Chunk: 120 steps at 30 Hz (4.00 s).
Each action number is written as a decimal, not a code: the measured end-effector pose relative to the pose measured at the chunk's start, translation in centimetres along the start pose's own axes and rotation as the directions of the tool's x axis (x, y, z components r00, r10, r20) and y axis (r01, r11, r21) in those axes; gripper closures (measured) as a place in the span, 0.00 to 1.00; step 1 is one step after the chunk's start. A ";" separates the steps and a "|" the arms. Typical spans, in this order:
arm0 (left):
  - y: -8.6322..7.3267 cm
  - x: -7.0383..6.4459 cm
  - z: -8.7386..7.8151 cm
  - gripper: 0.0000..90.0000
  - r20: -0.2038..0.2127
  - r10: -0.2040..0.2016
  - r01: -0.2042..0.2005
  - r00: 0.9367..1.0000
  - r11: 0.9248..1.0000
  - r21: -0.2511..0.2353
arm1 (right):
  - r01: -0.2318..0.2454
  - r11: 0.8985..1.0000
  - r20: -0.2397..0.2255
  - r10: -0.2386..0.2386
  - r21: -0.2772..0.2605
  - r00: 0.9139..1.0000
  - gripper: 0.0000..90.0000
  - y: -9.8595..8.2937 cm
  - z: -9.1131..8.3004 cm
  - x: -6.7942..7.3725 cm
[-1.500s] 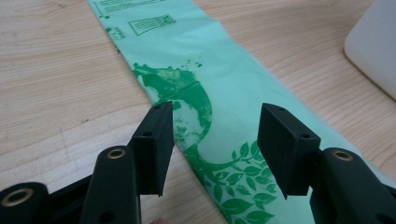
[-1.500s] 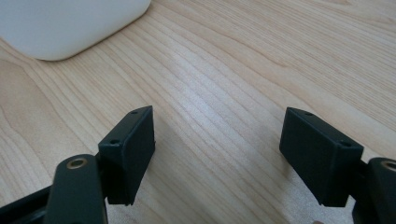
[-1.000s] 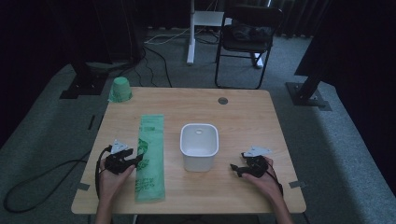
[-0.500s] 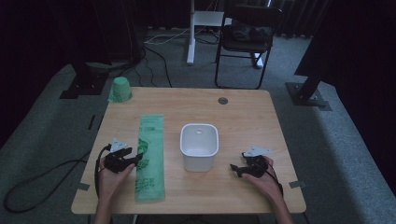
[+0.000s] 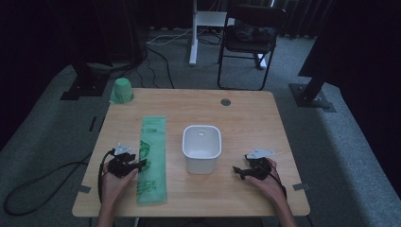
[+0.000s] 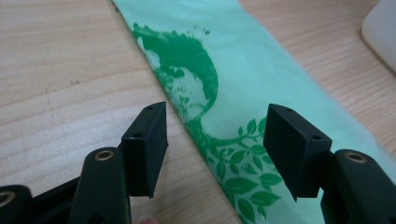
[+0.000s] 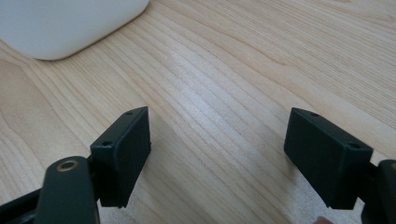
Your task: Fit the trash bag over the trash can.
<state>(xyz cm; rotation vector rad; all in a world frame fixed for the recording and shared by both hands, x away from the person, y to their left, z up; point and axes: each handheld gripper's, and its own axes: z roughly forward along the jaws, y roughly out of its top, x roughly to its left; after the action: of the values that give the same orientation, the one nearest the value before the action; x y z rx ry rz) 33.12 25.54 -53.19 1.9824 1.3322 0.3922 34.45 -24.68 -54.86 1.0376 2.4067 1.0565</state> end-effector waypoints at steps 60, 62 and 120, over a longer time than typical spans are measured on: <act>4.1 -4.4 -1.8 1.00 0.234 0.229 -0.192 0.945 0.966 -0.172 | 0.009 1.000 -0.008 -0.009 -0.002 1.000 0.25 0.0 0.0 0.0; 4.4 -4.5 -2.4 1.00 0.247 0.234 -0.189 0.941 0.963 -0.193 | 0.009 1.000 -0.008 -0.009 -0.002 1.000 0.25 0.0 0.0 0.0; 11.2 -7.2 -11.1 1.00 0.288 0.336 -0.200 0.897 0.889 -0.412 | 0.009 1.000 -0.008 -0.009 -0.002 1.000 0.25 0.0 0.0 0.0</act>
<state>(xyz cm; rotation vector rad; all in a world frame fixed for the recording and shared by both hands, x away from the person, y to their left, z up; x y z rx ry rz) 31.07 20.88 -36.63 1.8071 0.6919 0.3664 34.45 -24.65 -54.86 1.0231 2.4141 1.0619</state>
